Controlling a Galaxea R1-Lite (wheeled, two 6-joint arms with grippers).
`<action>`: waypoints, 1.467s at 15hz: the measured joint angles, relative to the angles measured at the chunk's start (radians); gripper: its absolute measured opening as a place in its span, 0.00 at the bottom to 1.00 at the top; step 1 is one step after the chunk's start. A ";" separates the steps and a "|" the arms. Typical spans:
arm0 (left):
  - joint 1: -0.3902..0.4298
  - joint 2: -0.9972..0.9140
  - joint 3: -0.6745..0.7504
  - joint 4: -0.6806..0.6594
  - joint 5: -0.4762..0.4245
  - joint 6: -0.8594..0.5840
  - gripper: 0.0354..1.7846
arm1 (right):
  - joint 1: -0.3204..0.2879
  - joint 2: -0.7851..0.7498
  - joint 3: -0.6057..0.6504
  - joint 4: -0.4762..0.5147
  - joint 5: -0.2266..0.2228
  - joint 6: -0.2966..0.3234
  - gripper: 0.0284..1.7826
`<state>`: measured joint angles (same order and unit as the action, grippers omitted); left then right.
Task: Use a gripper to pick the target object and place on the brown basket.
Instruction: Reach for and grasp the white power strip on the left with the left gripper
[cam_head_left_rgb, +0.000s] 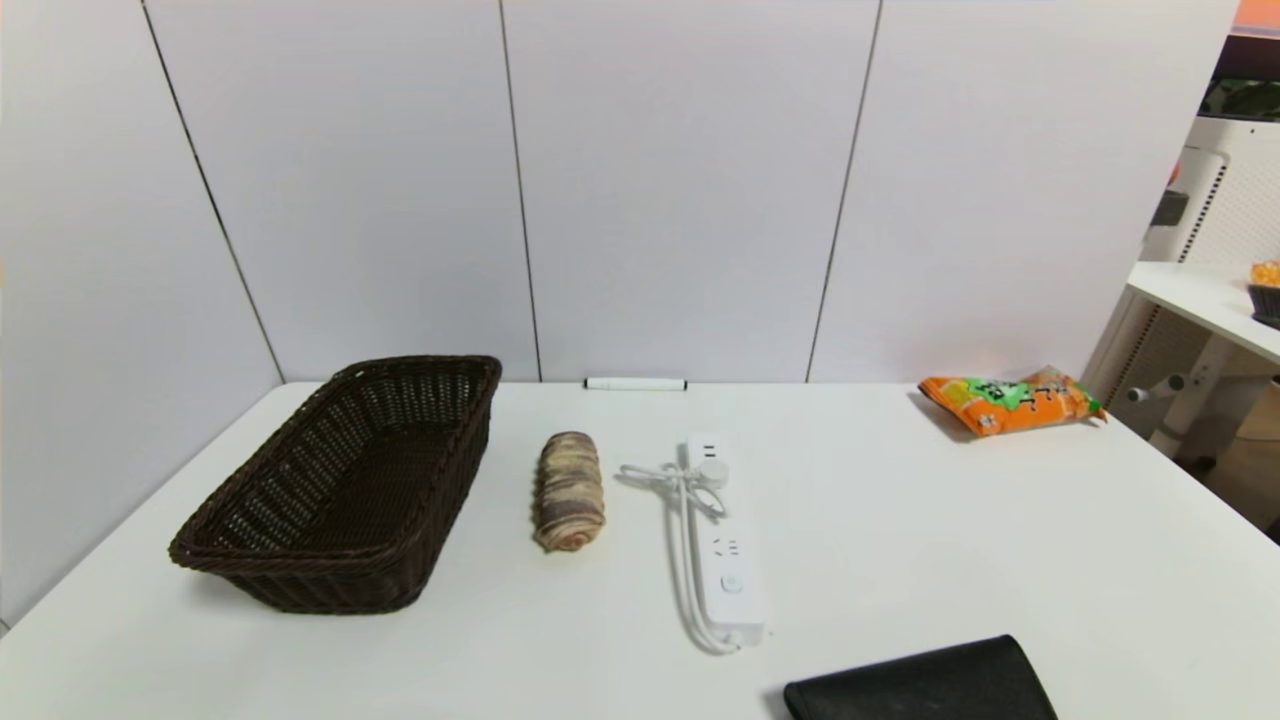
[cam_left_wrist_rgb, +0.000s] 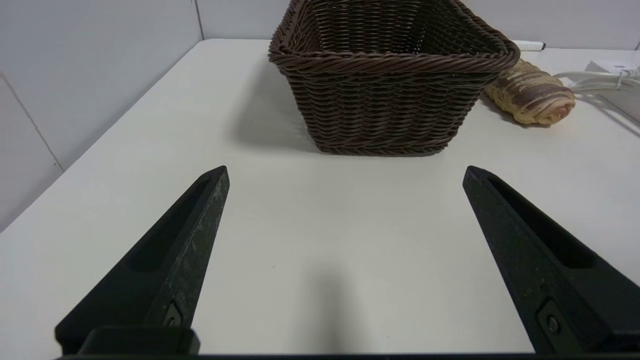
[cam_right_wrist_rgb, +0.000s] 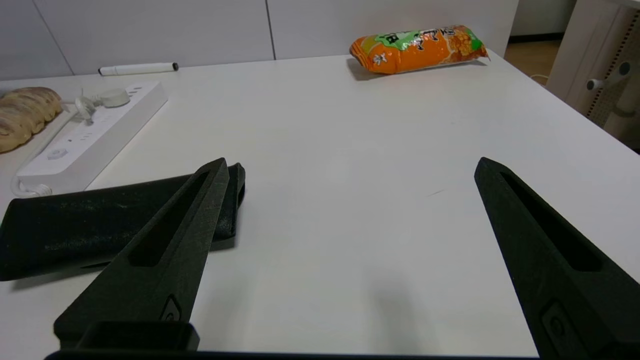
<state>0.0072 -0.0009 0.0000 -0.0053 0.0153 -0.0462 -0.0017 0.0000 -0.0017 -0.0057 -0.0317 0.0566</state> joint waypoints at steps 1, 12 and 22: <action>0.000 0.001 0.000 0.000 0.001 -0.002 0.94 | 0.000 0.000 0.000 0.000 0.000 0.000 0.95; -0.180 0.833 -0.635 -0.055 0.000 0.081 0.94 | 0.000 0.000 0.000 0.000 0.000 0.000 0.95; -0.724 1.628 -1.248 0.162 0.307 -0.317 0.94 | 0.000 0.000 0.000 0.000 0.000 0.000 0.95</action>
<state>-0.7172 1.6270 -1.2479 0.1566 0.3221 -0.3632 -0.0017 0.0000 -0.0017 -0.0057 -0.0317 0.0566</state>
